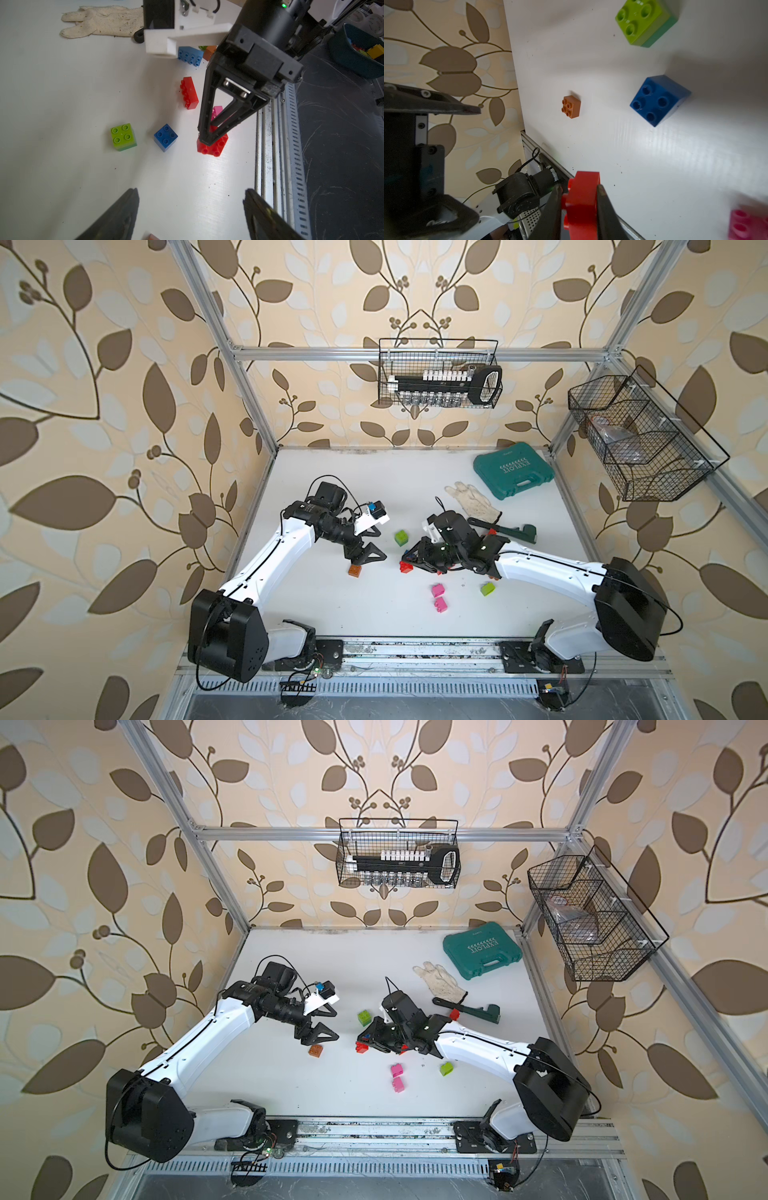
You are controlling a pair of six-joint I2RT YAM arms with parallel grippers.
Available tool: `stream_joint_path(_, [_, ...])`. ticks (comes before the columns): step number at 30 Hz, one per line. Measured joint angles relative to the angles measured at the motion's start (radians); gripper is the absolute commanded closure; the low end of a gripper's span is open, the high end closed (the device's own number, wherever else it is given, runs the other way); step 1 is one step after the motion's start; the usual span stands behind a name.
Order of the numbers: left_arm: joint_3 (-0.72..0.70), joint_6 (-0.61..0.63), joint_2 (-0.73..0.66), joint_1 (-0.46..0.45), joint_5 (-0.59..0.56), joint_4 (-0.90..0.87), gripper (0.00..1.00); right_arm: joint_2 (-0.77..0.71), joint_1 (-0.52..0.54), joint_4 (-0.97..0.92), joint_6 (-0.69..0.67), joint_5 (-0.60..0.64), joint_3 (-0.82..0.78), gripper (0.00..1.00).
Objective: Assemble the letter h with lego
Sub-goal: Pick up the lego brick from the center of the board.
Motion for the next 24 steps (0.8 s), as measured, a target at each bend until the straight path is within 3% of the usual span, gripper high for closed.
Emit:
stream_joint_path(6, [-0.032, 0.05, 0.021, -0.052, -0.012, 0.027, 0.2, 0.057, 0.006, 0.093, 0.08, -0.063, 0.048, 0.77])
stream_joint_path(17, [-0.053, 0.14, 0.033, -0.096, -0.072, 0.037, 0.66, 0.07, 0.013, 0.167, 0.134, -0.119, 0.076, 0.77])
stream_joint_path(21, [-0.053, 0.146, 0.039, -0.096, -0.079, 0.035, 0.72, 0.074, 0.012, 0.166, 0.137, -0.121, 0.076, 0.72])
stream_joint_path(24, [-0.053, 0.152, 0.043, -0.096, -0.088, 0.029, 0.73, 0.074, 0.013, 0.158, 0.126, -0.118, 0.076, 0.62])
